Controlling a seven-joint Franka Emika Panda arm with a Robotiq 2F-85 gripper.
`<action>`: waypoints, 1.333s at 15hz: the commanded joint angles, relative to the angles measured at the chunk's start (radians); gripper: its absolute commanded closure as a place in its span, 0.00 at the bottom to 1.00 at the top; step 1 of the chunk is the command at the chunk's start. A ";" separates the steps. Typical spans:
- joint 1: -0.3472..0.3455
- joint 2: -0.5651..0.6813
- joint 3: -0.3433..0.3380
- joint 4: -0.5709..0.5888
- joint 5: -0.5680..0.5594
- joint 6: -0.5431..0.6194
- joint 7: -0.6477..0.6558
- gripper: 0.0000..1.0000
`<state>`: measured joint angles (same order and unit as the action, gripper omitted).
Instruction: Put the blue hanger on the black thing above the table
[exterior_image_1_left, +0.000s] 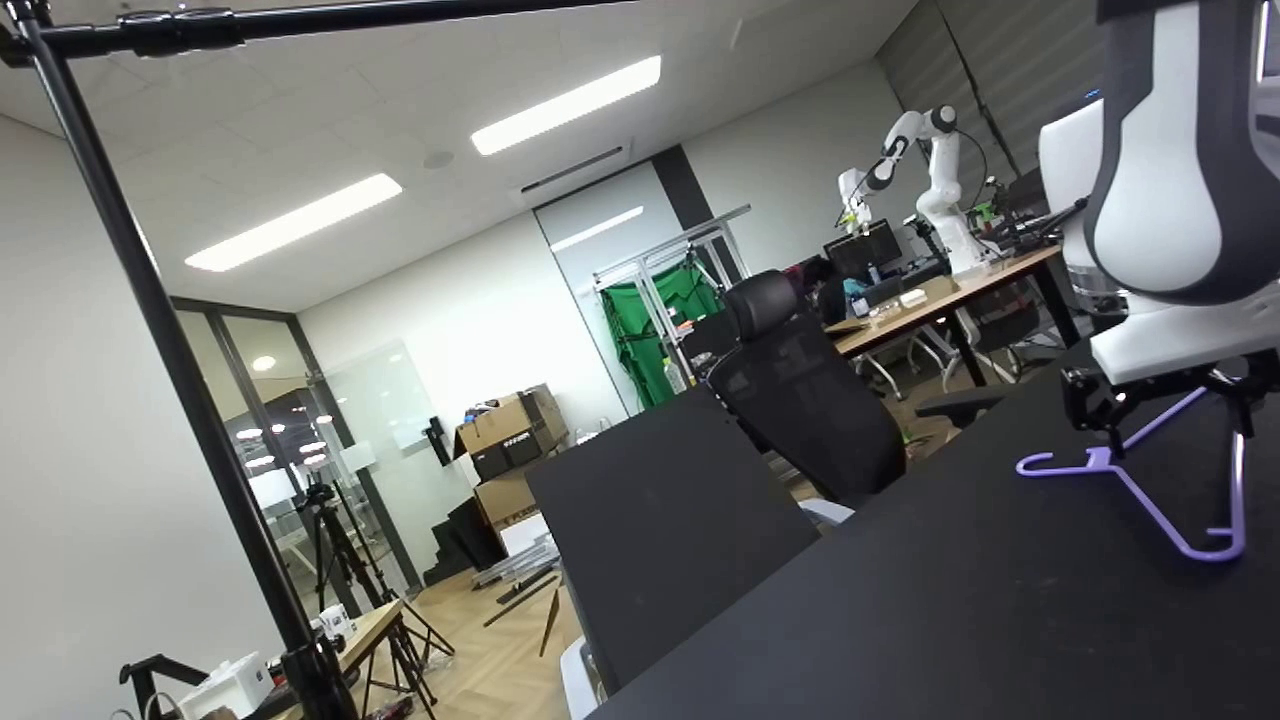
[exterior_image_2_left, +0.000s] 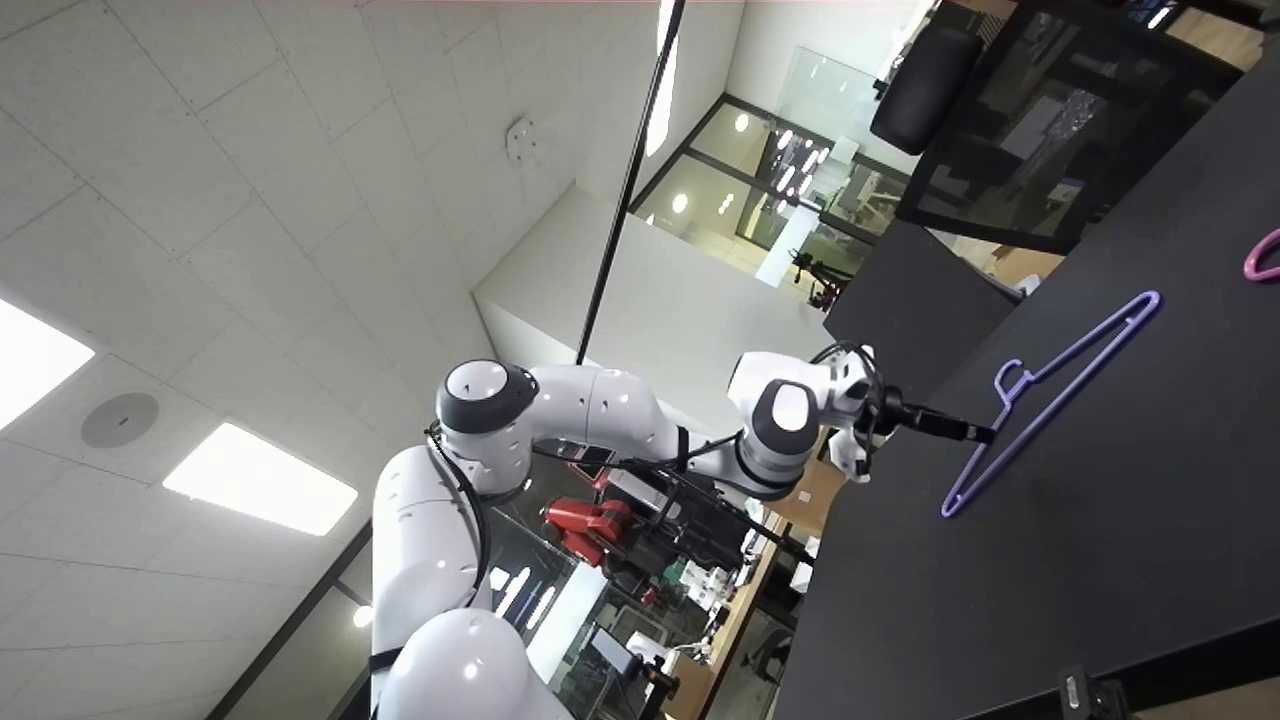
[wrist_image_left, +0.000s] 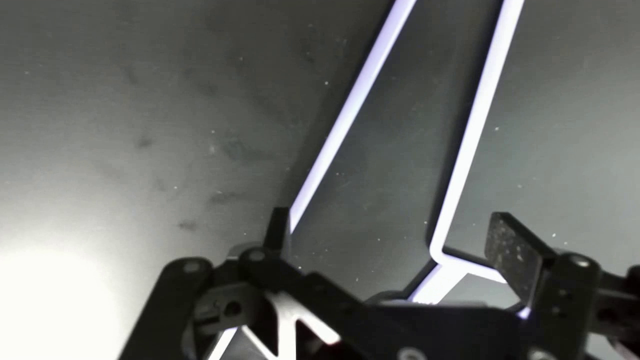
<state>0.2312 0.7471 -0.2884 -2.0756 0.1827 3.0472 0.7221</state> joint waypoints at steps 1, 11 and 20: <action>0.041 0.037 -0.025 0.050 0.030 -0.001 0.013 0.00; 0.065 0.097 -0.007 0.117 0.058 -0.018 0.010 0.00; 0.065 0.120 0.014 0.150 0.051 -0.074 0.006 0.61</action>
<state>0.2945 0.8571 -0.2795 -1.9542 0.2237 3.0101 0.7218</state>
